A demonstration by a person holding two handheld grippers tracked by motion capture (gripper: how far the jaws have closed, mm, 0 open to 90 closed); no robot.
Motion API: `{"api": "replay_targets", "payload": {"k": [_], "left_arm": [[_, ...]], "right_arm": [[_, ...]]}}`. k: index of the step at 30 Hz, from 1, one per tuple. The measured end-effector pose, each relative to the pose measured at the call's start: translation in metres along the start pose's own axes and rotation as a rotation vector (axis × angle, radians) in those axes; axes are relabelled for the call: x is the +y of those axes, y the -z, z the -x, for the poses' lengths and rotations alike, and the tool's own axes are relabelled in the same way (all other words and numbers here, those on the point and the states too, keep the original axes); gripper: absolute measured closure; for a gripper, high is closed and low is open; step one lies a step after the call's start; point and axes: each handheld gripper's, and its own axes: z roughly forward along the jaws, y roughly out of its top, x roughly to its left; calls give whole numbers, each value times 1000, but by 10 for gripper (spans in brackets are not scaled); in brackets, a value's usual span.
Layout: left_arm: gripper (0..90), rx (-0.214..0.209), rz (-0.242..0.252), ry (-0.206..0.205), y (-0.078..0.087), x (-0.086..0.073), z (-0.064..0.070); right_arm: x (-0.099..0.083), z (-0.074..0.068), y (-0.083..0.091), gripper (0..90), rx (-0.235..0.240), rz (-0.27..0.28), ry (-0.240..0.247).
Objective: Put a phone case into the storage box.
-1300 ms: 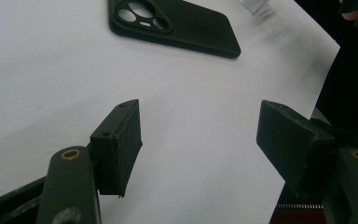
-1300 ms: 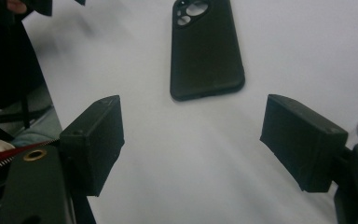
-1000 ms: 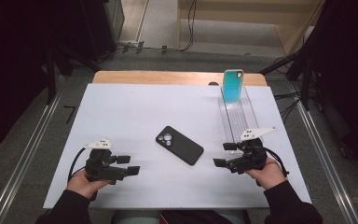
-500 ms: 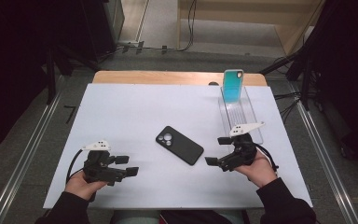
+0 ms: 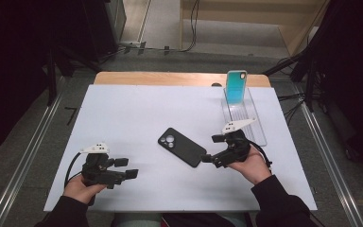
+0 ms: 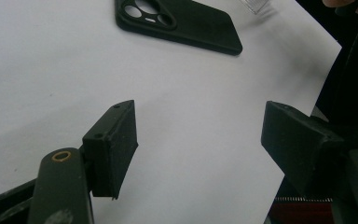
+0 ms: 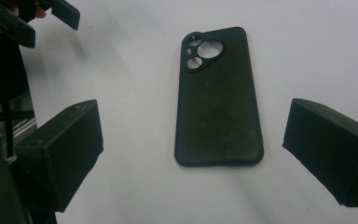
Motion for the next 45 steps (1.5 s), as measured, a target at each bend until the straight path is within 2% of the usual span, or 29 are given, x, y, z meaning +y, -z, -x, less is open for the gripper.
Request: {"api": "replay_targets", "payload": {"k": [4, 12, 22, 31, 36, 39, 45], "left_arm": [[267, -1, -6, -9, -1, 0, 1], [267, 0, -5, -15, -2, 0, 2], [267, 1, 0, -19, -3, 0, 3], [267, -2, -6, -20, -3, 0, 4], [267, -1, -7, -21, -3, 0, 3], [267, -1, -6, -20, -3, 0, 3], [267, -2, -6, -20, -3, 0, 3]], "right_arm": [[5, 1, -7, 32, -9, 10, 9], [15, 1, -24, 32, -8, -4, 31], [25, 4, -42, 32, -12, -19, 22], [32, 8, -59, 32, -21, -28, 37], [37, 10, -67, 32, -13, -19, 33], [40, 11, -72, 32, -28, -21, 39], [40, 12, -80, 32, -17, -30, 31]]}}
